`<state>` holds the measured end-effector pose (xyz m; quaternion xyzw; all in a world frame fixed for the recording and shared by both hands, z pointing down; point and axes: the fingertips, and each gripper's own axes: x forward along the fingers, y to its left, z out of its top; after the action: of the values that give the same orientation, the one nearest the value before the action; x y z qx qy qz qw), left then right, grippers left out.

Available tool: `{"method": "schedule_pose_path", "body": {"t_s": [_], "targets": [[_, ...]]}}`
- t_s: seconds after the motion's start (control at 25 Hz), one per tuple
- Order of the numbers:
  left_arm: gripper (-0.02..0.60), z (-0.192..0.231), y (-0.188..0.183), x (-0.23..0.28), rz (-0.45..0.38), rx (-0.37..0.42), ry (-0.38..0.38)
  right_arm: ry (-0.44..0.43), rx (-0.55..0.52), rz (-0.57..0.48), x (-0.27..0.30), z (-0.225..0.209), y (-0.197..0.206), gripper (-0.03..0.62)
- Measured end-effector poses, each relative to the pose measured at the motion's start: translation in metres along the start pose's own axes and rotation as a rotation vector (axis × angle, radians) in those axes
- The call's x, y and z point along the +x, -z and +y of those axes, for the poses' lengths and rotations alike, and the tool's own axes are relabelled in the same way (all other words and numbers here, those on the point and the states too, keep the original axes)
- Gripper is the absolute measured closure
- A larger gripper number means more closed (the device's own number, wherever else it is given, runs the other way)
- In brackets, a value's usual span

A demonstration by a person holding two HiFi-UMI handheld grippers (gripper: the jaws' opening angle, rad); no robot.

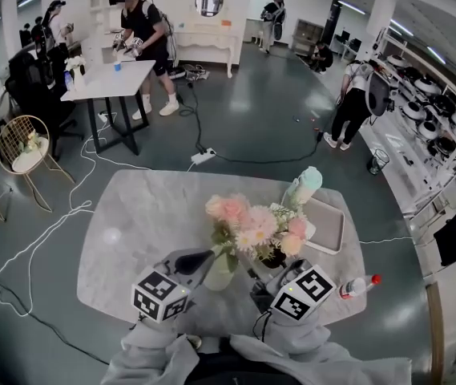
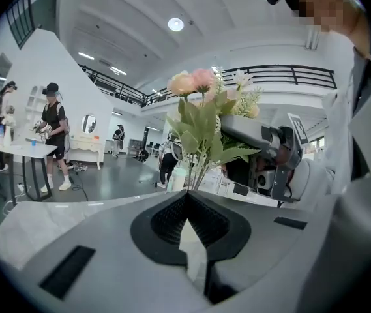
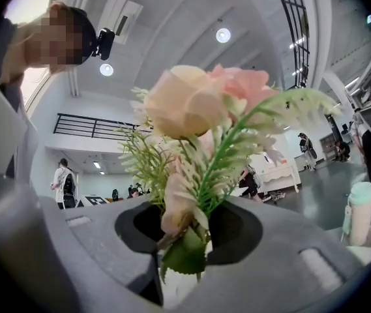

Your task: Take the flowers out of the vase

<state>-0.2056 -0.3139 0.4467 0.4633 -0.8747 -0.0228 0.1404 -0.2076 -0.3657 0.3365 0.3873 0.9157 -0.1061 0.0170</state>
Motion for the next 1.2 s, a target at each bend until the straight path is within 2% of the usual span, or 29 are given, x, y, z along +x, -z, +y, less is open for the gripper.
{"method": "schedule_pose_path", "body": {"t_s": [0.28,0.48,0.72,0.92,1.08,1.2], "targets": [[0.578,-0.001,-0.047,0.003,-0.097,0.077,0.015,0.0,0.005,-0.053,-0.003,-0.007,-0.043,0.453],[0.578,0.001,-0.075,0.001,-0.159,0.121,0.014,0.034,-0.052,-0.114,-0.011,-0.011,-0.08,0.453],[0.578,0.002,-0.082,0.0,-0.182,0.145,-0.001,0.094,-0.094,-0.193,-0.031,-0.025,-0.112,0.453],[0.578,0.021,-0.059,-0.006,-0.168,0.13,-0.028,0.228,-0.12,-0.181,-0.041,-0.051,-0.092,0.453],[0.578,0.03,-0.044,-0.008,-0.151,0.137,-0.106,0.314,-0.119,-0.151,-0.057,-0.078,-0.065,0.453],[0.578,0.042,-0.024,-0.014,-0.141,0.086,-0.149,0.364,-0.138,-0.103,-0.06,-0.09,-0.033,0.452]]}}
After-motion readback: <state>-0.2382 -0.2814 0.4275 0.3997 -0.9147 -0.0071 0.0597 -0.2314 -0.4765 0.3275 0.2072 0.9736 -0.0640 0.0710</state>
